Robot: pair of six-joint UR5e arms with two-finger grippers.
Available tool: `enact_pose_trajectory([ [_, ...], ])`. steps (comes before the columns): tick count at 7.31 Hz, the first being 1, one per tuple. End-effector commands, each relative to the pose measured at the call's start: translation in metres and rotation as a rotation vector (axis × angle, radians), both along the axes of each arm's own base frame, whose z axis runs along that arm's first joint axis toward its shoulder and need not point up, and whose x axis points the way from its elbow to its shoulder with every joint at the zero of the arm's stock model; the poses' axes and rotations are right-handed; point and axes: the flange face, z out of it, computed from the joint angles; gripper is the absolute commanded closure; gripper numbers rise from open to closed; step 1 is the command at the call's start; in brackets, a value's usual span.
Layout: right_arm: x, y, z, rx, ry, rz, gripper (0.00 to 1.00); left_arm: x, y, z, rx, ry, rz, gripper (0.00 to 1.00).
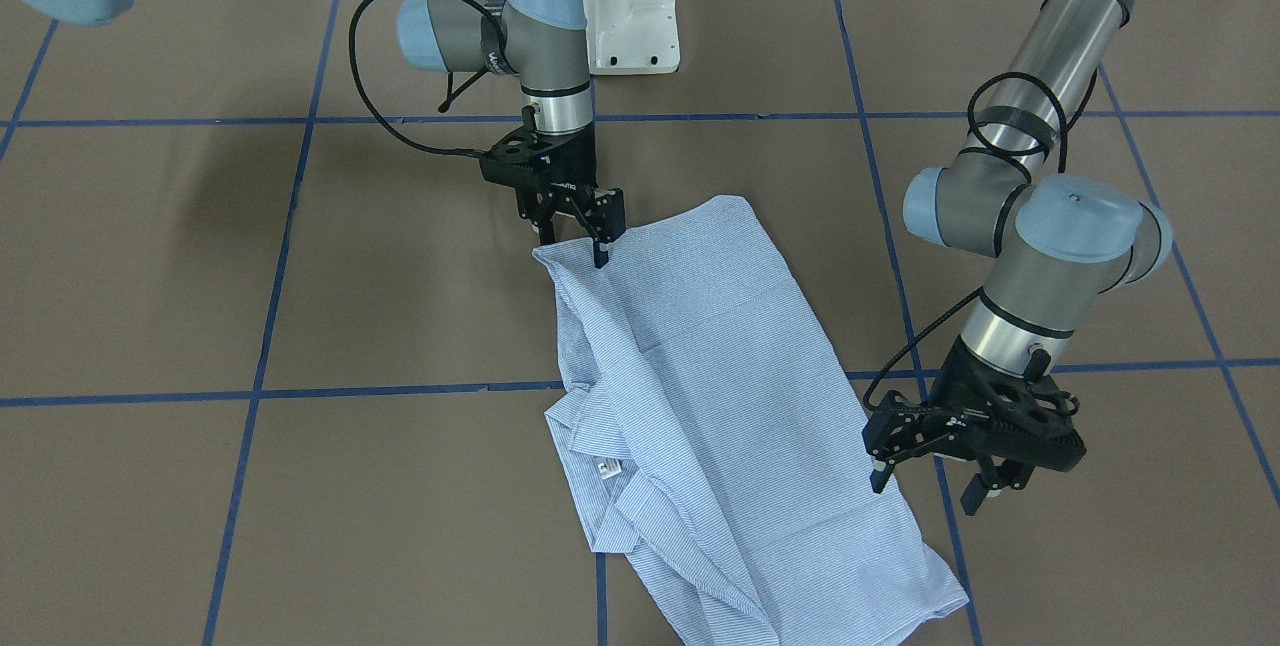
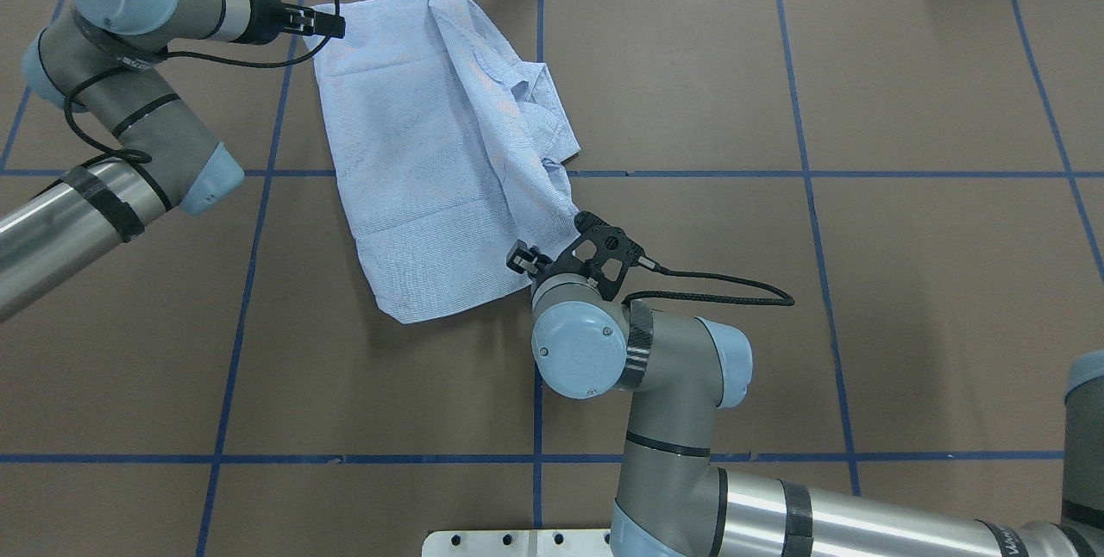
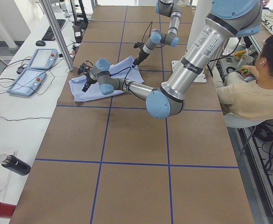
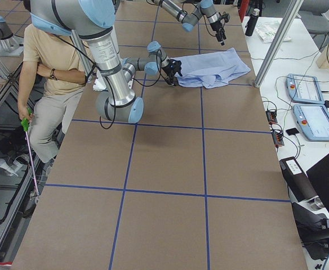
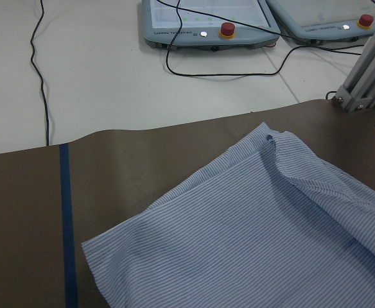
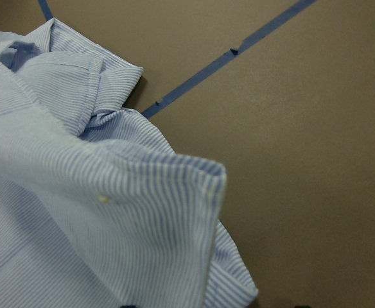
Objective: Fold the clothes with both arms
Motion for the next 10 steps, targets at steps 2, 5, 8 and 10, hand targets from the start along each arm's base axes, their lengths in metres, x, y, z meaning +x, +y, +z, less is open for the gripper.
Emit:
enact_pose_trajectory([
  [2, -0.006, 0.002, 0.003, 0.001, 0.010, 0.001, 0.52, -0.001, 0.001, -0.002, 0.003, 0.002, 0.000, 0.00],
  [5, 0.006, 0.006, -0.004, 0.015, -0.013, -0.004, 1.00, 0.000, 0.002, -0.004, 0.006, 0.006, 0.001, 0.00],
  [8, 0.062, 0.036, -0.023, 0.038, -0.108, -0.015, 1.00, -0.013, 0.035, -0.023, -0.002, 0.087, -0.004, 0.00],
  [10, 0.068, 0.068, -0.035, 0.067, -0.146, -0.002, 1.00, -0.015, 0.127, -0.048, -0.124, 0.309, 0.038, 0.00],
])
